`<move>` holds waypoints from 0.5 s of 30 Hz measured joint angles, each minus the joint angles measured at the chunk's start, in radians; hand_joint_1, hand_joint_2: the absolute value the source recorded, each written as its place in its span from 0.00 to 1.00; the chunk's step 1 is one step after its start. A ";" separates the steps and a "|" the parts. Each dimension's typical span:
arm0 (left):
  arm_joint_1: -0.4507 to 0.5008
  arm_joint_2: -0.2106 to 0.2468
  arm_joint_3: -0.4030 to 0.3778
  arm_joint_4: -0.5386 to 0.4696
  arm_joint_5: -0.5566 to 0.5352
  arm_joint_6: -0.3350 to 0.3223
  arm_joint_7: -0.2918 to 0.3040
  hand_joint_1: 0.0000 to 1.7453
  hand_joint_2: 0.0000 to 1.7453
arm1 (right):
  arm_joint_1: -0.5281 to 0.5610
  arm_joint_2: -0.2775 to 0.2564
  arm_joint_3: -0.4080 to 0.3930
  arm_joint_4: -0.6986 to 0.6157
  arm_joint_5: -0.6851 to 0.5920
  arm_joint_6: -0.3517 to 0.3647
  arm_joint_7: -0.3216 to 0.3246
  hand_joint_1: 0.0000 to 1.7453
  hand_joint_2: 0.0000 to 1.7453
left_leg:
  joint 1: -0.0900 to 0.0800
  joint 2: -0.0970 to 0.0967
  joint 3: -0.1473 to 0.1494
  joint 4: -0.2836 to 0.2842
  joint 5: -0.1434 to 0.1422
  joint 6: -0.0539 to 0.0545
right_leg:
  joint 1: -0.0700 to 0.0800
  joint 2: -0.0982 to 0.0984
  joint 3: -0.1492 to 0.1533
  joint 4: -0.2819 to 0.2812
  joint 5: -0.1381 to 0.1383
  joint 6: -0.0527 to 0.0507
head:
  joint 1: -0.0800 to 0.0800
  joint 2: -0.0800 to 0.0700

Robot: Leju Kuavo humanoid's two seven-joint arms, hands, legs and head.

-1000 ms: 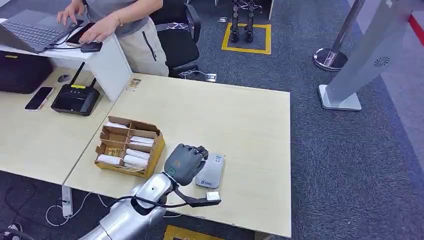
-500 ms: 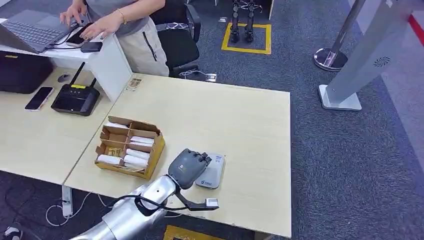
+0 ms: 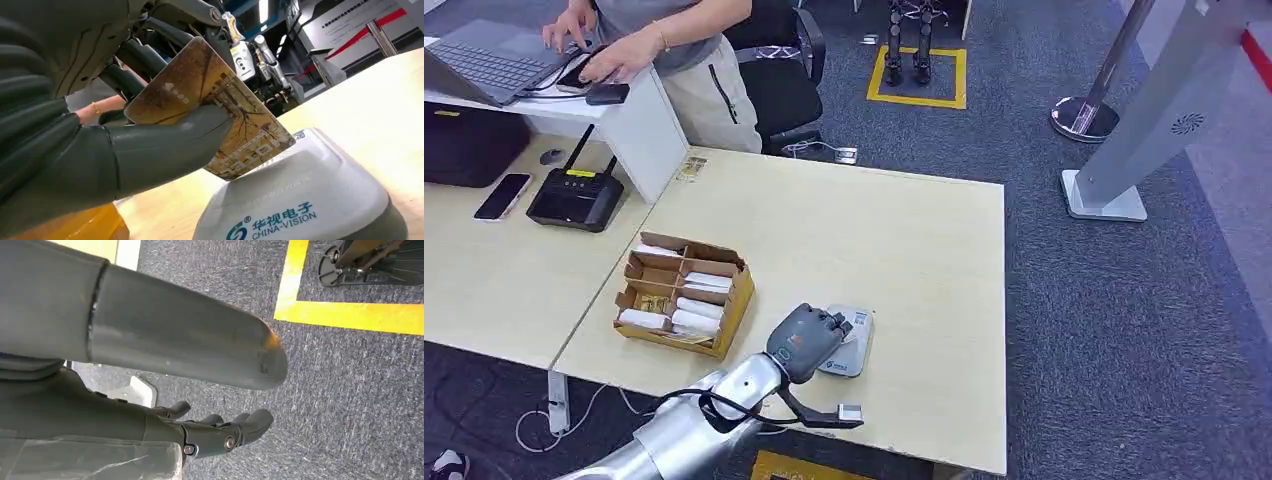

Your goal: Pass the card to the sensor for recognition and then transmit it.

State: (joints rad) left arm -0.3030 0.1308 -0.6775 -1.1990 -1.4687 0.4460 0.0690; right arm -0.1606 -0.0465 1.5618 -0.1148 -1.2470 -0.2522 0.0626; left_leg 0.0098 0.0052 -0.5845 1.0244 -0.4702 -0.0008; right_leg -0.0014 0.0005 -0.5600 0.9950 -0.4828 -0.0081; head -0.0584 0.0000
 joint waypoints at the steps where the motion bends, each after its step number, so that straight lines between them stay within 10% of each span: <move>1: -0.001 0.000 -0.001 0.000 0.001 0.001 0.000 1.00 1.00 | 0.000 0.000 0.000 0.000 0.000 0.000 0.000 0.00 0.00 | 0.000 0.000 0.000 0.000 0.000 0.000 | 0.000 0.000 0.000 0.000 0.000 0.000 | 0.000 0.000; 15: -0.004 0.081 0.074 -0.129 -0.013 0.150 0.069 1.00 1.00 | 0.000 0.000 0.000 0.000 0.001 -0.010 -0.002 0.00 0.00 | 0.000 0.000 0.000 0.000 0.000 0.000 | 0.000 0.000 0.000 0.000 0.000 0.000 | 0.000 0.000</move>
State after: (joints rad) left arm -0.3074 0.2121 -0.6038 -1.3284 -1.4819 0.5959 0.1381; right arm -0.1606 -0.0465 1.5614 -0.1148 -1.2463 -0.2617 0.0603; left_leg 0.0100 0.0053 -0.5848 1.0243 -0.4701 -0.0008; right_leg -0.0012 0.0006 -0.5600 0.9953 -0.4828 -0.0082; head -0.0584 0.0000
